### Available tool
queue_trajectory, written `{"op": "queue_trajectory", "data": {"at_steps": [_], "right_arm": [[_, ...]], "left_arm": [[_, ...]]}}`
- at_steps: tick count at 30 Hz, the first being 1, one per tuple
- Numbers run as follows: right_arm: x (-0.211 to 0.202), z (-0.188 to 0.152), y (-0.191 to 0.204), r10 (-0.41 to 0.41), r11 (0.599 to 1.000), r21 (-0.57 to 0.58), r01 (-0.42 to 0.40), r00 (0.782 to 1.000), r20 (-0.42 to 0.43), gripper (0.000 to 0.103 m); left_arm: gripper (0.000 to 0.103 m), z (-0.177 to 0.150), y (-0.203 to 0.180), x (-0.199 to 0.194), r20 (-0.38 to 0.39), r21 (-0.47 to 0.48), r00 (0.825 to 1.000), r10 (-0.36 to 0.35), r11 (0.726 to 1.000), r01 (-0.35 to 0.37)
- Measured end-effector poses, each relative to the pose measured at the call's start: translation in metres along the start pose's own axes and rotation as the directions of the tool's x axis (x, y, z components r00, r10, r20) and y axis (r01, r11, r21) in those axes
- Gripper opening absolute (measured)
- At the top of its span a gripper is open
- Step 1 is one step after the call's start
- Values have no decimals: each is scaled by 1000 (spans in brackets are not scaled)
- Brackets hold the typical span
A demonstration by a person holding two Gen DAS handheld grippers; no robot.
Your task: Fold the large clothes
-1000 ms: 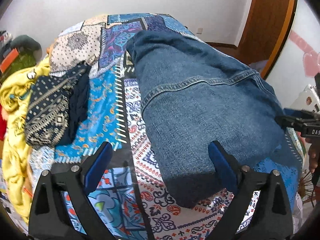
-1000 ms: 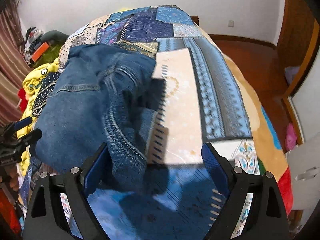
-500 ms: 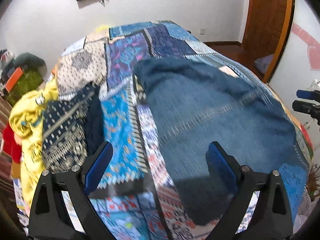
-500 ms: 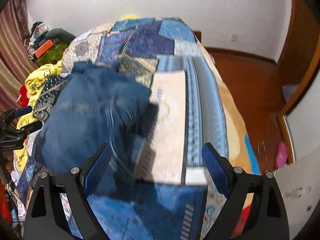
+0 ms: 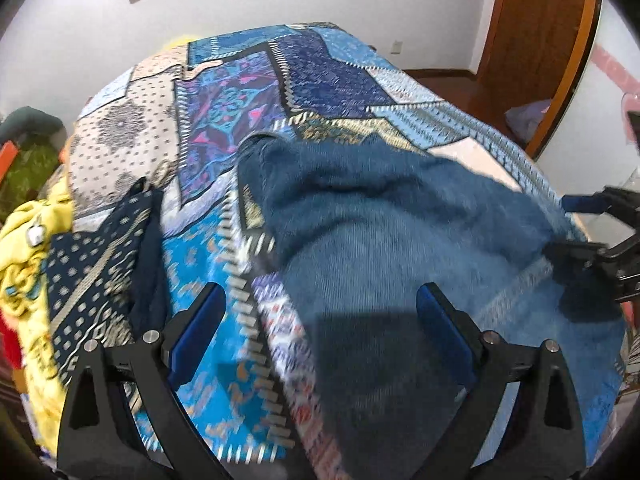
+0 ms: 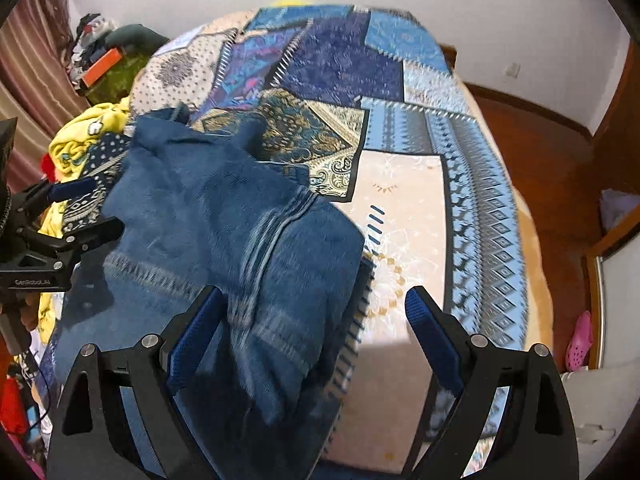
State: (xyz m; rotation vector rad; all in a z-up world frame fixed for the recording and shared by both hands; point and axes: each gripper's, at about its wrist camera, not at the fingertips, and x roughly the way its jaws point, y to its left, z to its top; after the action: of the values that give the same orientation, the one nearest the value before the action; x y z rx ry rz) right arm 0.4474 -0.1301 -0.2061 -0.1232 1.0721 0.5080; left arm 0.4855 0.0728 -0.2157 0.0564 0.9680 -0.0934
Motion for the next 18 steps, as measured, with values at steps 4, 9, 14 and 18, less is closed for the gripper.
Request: {"op": "queue_trajectory", "data": {"at_steps": [4, 9, 14, 18], "right_arm": [[11, 13, -17, -12, 999, 42, 12, 1000, 8, 91], [11, 16, -17, -33, 999, 41, 31, 999, 28, 91], [-6, 17, -9, -45, 999, 8, 45, 997, 59, 91], [-23, 15, -4, -9, 1000, -15, 10, 996, 86, 91]], "left_arm": [[97, 23, 8, 14, 44, -43, 998, 34, 999, -32], [97, 47, 21, 36, 39, -97, 992, 119, 989, -115], [97, 44, 20, 20, 80, -96, 989, 125, 988, -117], [97, 38, 11, -5, 92, -25, 987, 132, 991, -130]]}}
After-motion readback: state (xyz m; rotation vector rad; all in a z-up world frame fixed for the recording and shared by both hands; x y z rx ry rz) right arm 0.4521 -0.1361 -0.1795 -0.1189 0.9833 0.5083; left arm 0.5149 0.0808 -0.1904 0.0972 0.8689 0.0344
